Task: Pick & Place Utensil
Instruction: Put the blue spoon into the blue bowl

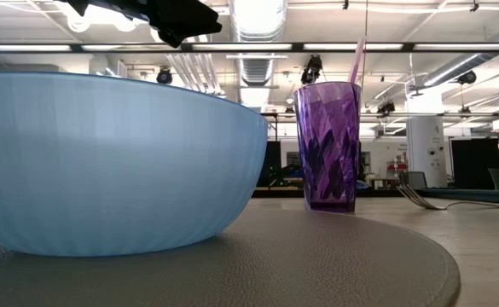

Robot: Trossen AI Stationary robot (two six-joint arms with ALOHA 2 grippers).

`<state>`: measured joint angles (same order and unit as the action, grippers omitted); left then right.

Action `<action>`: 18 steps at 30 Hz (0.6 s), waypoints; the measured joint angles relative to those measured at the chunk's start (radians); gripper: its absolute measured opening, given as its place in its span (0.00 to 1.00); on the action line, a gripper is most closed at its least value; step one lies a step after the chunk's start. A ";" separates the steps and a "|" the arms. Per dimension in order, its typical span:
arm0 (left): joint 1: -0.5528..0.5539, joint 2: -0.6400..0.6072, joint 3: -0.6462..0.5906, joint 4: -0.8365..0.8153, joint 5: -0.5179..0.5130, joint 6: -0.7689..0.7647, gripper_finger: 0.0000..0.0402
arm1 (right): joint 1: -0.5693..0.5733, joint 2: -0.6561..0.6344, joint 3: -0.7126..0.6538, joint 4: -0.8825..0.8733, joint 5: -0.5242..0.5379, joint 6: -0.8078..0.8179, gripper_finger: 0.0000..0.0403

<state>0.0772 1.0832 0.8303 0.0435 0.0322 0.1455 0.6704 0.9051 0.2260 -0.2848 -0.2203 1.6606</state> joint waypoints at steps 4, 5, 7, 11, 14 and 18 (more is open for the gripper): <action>0.000 0.000 0.000 0.000 0.000 0.000 0.41 | 0.000 -0.001 0.016 -0.003 0.003 -0.027 0.02; 0.000 0.000 0.000 0.000 0.000 0.000 0.41 | 0.000 -0.002 0.017 0.000 0.003 -0.036 0.02; 0.000 0.000 0.000 0.000 0.000 0.000 0.41 | 0.000 -0.002 0.024 0.005 0.003 -0.053 0.02; 0.000 0.000 0.000 0.000 0.000 0.000 0.41 | 0.000 -0.002 0.047 0.007 0.003 -0.088 0.02; 0.000 0.000 0.000 0.000 0.000 -0.001 0.41 | 0.000 -0.002 0.068 0.005 0.003 -0.117 0.02; 0.000 0.000 0.000 0.000 0.000 -0.026 0.41 | 0.000 -0.002 0.097 0.008 0.003 -0.153 0.02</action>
<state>0.0772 1.0832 0.8303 0.0433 0.0322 0.1193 0.6701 0.9031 0.3232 -0.2768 -0.2171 1.5080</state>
